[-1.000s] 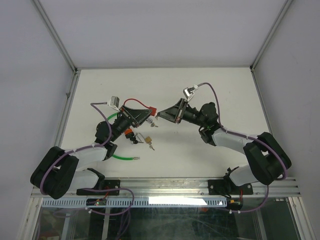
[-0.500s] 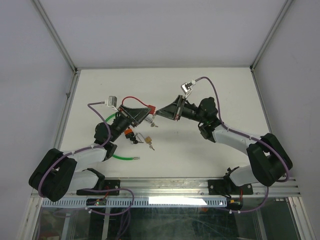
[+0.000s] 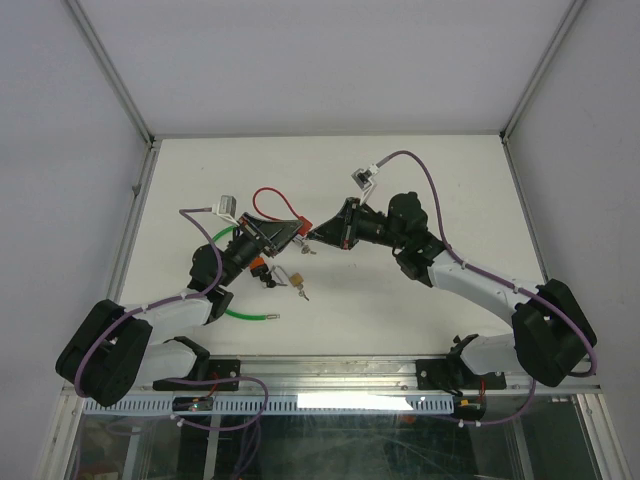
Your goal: Unlock with the key
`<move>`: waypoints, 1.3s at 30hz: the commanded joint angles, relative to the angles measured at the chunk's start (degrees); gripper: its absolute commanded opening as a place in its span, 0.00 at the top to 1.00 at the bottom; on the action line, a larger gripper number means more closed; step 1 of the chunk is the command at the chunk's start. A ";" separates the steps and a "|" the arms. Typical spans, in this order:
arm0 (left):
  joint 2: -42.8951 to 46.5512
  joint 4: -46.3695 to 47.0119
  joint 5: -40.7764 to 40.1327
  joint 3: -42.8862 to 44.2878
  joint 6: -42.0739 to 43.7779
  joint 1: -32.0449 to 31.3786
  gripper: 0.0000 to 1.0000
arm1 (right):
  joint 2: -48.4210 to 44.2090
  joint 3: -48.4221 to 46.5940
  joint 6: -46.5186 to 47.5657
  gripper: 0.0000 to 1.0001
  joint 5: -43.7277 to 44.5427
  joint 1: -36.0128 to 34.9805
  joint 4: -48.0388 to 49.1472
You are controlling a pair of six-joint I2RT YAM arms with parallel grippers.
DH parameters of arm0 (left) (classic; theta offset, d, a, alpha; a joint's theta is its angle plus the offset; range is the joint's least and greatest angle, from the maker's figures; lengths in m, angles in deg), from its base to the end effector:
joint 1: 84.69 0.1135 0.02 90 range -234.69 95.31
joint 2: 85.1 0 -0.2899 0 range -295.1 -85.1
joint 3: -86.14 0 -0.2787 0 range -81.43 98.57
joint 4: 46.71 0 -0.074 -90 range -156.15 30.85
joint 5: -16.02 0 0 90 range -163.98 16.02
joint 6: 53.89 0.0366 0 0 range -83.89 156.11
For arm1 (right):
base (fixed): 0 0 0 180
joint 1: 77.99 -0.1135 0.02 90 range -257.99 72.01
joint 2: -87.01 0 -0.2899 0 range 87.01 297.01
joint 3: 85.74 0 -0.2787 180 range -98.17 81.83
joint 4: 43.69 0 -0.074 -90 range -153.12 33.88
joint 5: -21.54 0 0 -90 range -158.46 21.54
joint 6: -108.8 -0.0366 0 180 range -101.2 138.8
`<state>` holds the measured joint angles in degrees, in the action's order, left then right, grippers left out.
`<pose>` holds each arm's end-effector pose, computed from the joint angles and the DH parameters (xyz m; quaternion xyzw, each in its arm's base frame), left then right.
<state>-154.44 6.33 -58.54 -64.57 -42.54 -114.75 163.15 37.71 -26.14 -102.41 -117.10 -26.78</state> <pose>0.2007 -0.1274 0.2300 -0.1580 0.6056 -0.6789 0.3839 0.2334 0.2161 0.2966 -0.1661 0.7013 0.5989 0.3491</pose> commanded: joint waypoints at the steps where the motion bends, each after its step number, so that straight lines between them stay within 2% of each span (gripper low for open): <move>1: -1.37 -1.26 12.47 1.04 -0.75 -5.05 1.00 | -1.23 -3.42 6.44 1.00 5.13 -3.78 3.66; 2: -1.41 -0.37 12.95 0.99 -0.58 -5.16 1.00 | -1.21 -2.12 6.44 1.00 5.13 -3.17 6.84; 5: -1.20 2.45 14.52 0.71 0.15 -5.35 1.00 | -0.15 2.22 -12.22 1.00 4.74 0.72 18.44; 8: -0.58 3.65 13.96 -0.30 -0.05 -5.34 1.00 | 0.08 3.74 -16.73 1.00 5.65 1.65 21.46; 11: -0.75 3.26 12.14 -0.73 -0.66 -4.99 1.00 | -2.28 2.38 -14.73 1.00 6.05 1.60 13.04; 12: -1.20 3.32 11.36 -0.90 -1.09 -4.74 1.00 | -3.34 2.16 -9.25 1.00 6.90 1.64 9.63; 17: -1.94 1.72 6.58 -1.72 -3.08 -3.39 1.00 | -7.85 1.52 3.25 0.74 8.47 1.76 -2.85; 23: 0.45 -6.23 2.74 0.34 -0.79 -3.16 1.00 | -11.83 1.52 12.32 0.61 8.24 1.21 -12.73; 25: 1.20 -7.85 2.05 1.06 0.50 -3.11 1.00 | -13.22 2.16 12.14 0.59 8.64 1.12 -14.86; 31: 0.97 -10.67 1.54 2.45 0.08 -3.07 1.00 | -15.89 5.64 8.11 0.60 9.85 -0.99 -12.27; 35: 1.56 -14.97 0.97 3.60 -0.77 -3.07 1.00 | -14.95 4.03 16.29 0.60 17.15 -5.81 -18.30; 39: 2.89 -18.75 0.26 4.47 -0.76 -3.07 1.00 | -15.54 5.64 24.76 0.59 24.92 -8.66 -18.74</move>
<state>-154.33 -10.28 -56.42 -63.30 -42.76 -117.37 148.51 43.28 -11.48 -86.74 -123.50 -44.94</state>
